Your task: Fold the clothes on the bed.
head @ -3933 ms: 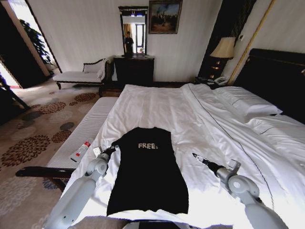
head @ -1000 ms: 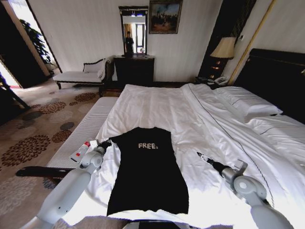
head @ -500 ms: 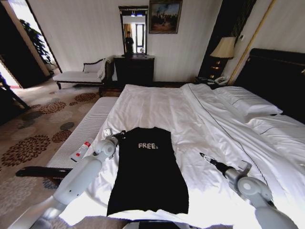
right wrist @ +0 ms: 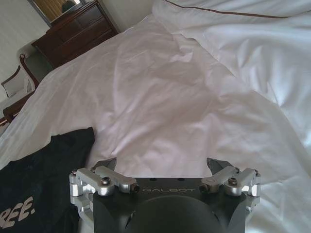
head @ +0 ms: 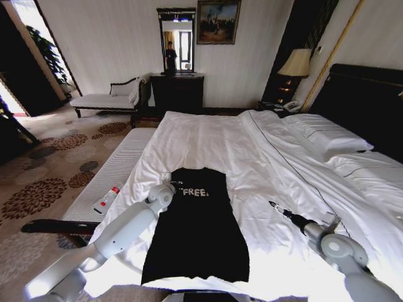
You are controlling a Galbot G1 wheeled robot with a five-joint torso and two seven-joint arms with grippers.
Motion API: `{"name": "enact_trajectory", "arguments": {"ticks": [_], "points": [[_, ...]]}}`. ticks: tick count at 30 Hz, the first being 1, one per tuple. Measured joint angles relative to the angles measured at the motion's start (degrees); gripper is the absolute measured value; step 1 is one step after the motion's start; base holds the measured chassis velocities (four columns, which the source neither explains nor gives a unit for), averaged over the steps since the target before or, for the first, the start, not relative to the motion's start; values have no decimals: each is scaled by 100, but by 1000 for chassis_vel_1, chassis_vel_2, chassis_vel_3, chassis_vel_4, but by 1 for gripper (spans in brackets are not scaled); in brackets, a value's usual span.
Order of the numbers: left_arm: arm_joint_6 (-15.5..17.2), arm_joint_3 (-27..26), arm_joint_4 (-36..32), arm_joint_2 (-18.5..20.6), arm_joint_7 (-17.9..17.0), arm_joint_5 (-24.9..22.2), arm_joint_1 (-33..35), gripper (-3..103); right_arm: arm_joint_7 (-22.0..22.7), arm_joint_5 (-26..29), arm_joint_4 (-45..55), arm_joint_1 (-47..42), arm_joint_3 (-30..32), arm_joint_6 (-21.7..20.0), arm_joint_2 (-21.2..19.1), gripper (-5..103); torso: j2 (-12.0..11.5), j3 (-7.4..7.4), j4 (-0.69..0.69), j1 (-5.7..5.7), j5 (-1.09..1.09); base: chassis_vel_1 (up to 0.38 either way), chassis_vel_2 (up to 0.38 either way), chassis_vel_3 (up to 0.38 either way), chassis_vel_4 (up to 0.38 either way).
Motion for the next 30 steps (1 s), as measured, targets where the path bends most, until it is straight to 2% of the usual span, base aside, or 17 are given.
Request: {"name": "enact_trajectory", "arguments": {"ticks": [6, 11, 19, 22, 23, 24, 27, 29, 30], "points": [[65, 462, 127, -122, -51, 36, -283, 0, -9, 30, 0, -3, 31, 2, -1, 100, 0, 0, -1, 0, 0, 0, 0, 0, 0], [125, 739, 37, -19, -58, 28, -320, 0, -23, 52, -8, -7, 66, 6, -1, 100, 0, 0, 0, 0, 0, 0, 0, 0, 0], [247, 954, -87, 90, -58, 25, -284, 0, -36, 69, -9, -17, 94, 10, 5, 100, 0, 0, 0, 0, -1, 0, 0, 0, 0], [392, 986, -142, 108, -138, -25, -262, -2, -36, 71, 9, -32, 108, 12, 14, 100, 0, 0, 0, 0, -1, 0, 0, 0, 0], [443, 986, -175, 131, -172, -58, -240, 3, -37, 71, 13, -43, 119, 12, 15, 100, 0, 0, -1, 0, 0, 0, 0, 0, 0], [443, 986, -175, 131, -172, -58, -240, 3, -37, 71, 13, -43, 119, 12, 15, 100, 0, 0, -1, 0, 0, 0, 0, 0, 0], [545, 1012, -324, 264, -204, -55, -117, 19, -44, 72, 16, -60, 137, 15, 15, 100, 0, 0, 0, 0, -1, 0, 0, 0, 0], [556, 1035, -391, 320, -204, 1, -64, 19, -45, 72, 16, -59, 138, 16, 15, 100, 0, 0, 0, 0, -1, 0, 0, 0, 0], [559, 1049, -467, 376, -193, 83, -7, 30, -45, 73, 23, -52, 137, 16, 15, 100, 0, 0, 0, -1, -1, 0, 0, 0, 0]]}}
